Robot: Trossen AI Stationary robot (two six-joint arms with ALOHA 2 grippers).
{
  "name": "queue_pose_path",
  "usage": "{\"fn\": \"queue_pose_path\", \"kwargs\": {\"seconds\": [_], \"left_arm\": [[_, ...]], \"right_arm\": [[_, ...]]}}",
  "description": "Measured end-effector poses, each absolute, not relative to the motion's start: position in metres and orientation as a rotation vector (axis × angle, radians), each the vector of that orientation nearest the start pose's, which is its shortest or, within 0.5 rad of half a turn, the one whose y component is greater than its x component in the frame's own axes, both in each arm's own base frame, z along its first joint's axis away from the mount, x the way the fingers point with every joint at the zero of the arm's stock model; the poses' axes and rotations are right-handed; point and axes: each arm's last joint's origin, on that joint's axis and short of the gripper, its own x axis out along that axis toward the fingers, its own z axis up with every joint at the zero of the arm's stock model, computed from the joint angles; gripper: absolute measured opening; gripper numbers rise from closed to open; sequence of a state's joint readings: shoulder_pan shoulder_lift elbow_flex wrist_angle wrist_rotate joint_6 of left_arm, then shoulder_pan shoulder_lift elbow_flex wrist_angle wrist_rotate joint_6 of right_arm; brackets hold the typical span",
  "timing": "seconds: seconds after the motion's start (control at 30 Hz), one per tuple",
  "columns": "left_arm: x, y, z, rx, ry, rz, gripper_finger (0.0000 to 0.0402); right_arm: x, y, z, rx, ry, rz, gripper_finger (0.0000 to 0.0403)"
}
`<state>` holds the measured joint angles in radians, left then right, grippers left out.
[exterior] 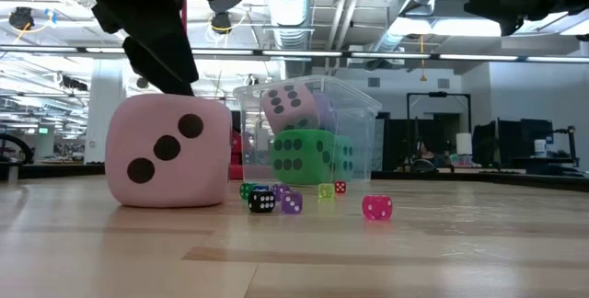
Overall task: Pick & Place Dice
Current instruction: Put the pink dice into the transparent bin
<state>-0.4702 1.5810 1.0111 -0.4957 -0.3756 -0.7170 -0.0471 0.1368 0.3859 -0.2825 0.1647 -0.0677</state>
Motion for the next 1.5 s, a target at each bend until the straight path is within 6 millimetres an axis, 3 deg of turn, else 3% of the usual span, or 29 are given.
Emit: {"fn": "queue_pose_path", "kwargs": {"seconds": [0.6,1.23,1.5], "left_arm": [[0.277,-0.138,0.204,-0.222,0.915,0.235,0.04],[0.289,-0.144,0.164,-0.181,1.029,0.249,0.04],[0.29,-0.144,0.163,-0.25,1.02,0.286,0.04]], "right_arm": [[0.077,-0.008,0.255,-0.072,0.041,-0.21,0.0098],[0.077,-0.008,0.255,-0.072,0.042,-0.211,0.0098],[0.077,-0.008,0.255,-0.072,0.042,-0.211,0.0098]]}}
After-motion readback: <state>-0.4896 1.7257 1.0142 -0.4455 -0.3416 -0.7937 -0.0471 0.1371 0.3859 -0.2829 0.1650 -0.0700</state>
